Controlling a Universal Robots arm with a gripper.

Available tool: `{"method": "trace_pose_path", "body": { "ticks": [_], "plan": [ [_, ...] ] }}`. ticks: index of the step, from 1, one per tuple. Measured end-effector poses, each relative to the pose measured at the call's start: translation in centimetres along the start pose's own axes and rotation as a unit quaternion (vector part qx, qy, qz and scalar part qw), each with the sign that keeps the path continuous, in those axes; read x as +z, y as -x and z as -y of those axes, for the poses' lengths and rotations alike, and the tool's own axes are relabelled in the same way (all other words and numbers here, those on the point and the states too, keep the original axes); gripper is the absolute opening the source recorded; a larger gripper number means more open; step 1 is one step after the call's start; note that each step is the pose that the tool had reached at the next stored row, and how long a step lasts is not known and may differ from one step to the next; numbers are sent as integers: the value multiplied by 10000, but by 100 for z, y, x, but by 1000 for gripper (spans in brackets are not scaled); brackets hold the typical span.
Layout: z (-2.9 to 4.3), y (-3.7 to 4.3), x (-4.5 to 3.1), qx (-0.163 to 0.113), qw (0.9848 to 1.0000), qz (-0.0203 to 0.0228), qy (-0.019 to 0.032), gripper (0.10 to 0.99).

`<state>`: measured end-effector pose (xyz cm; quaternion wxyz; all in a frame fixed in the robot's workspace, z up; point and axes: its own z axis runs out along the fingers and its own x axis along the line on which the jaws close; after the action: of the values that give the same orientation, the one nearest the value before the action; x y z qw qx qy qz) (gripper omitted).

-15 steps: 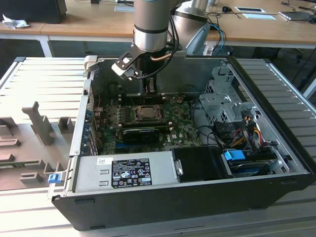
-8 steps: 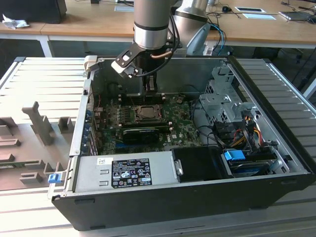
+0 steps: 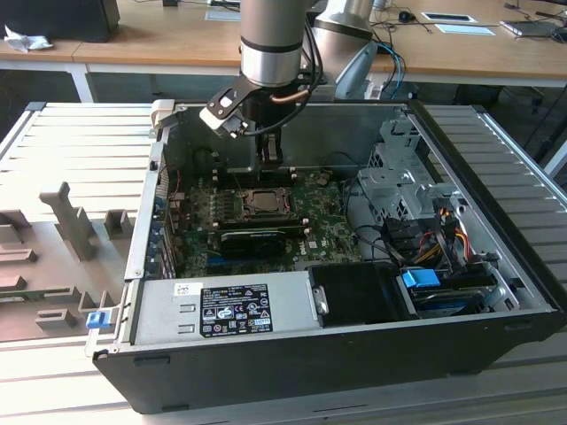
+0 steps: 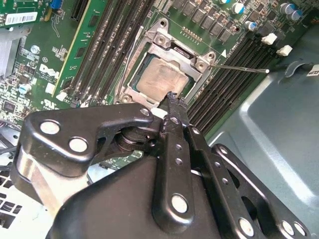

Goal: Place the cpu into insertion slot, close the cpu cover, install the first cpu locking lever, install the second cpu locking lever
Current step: 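Install the first cpu locking lever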

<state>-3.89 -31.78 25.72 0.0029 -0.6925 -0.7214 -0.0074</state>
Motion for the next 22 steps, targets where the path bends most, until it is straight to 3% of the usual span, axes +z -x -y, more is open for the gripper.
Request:
{"method": "trace_pose_path", "body": {
  "ticks": [22],
  "plan": [
    [0, -1, -51, 0, 10000, 0, 0, 106]
  ]
}}
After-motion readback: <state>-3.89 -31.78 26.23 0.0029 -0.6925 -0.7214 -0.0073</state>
